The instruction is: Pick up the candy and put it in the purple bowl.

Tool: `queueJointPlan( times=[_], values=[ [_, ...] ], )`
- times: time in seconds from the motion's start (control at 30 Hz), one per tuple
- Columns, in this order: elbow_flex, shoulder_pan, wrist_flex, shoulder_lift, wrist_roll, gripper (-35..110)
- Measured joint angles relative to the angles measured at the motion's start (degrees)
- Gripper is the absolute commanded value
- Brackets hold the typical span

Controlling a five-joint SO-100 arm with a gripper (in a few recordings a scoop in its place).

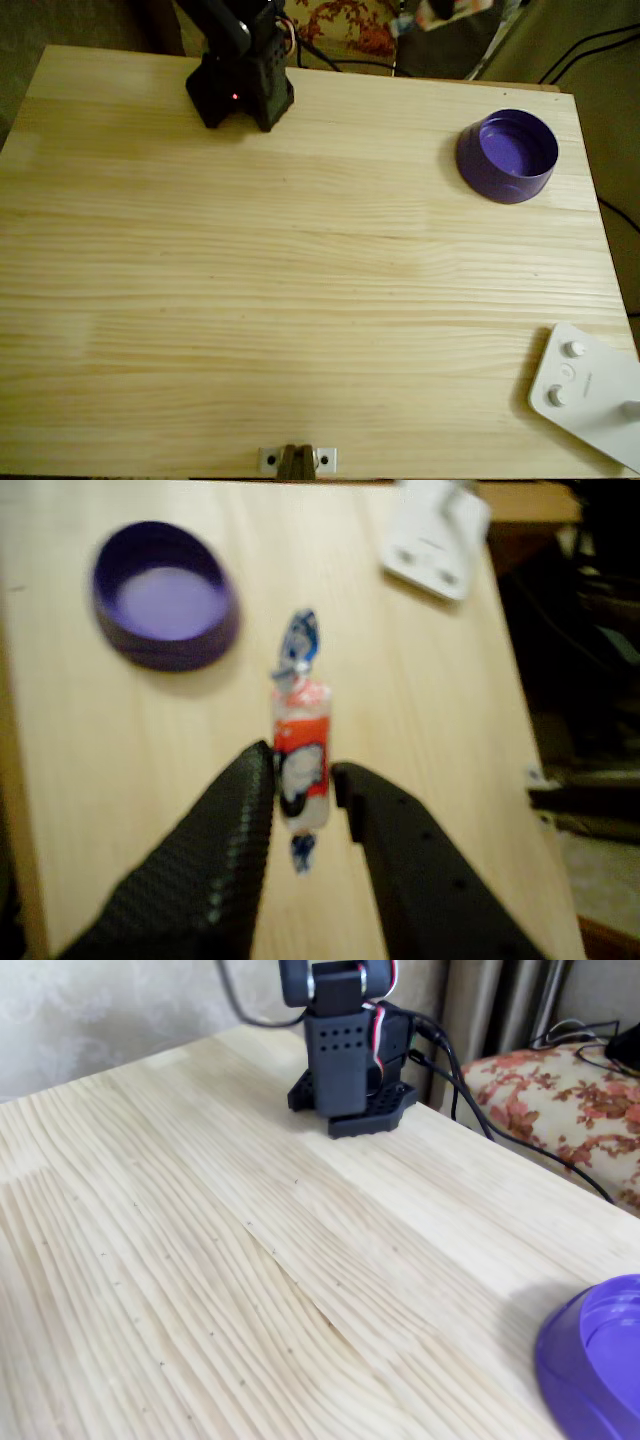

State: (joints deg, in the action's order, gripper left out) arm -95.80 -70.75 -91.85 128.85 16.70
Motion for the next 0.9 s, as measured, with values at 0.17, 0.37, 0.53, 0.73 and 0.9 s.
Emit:
queueJointPlan(
  times=[0.17, 0.37, 0.53, 0.73, 0.9],
  values=[
    [2.02, -8.96, 3.25, -4.75, -1.49, 0],
    [6.33, -14.85, 5.27, -15.03, -1.49, 0],
    [14.59, -16.88, 5.36, -27.16, -1.41, 0],
    [21.8, -16.88, 5.36, -38.58, 0.35, 0],
    [24.79, -17.05, 6.42, -45.79, 1.49, 0]
  ],
)
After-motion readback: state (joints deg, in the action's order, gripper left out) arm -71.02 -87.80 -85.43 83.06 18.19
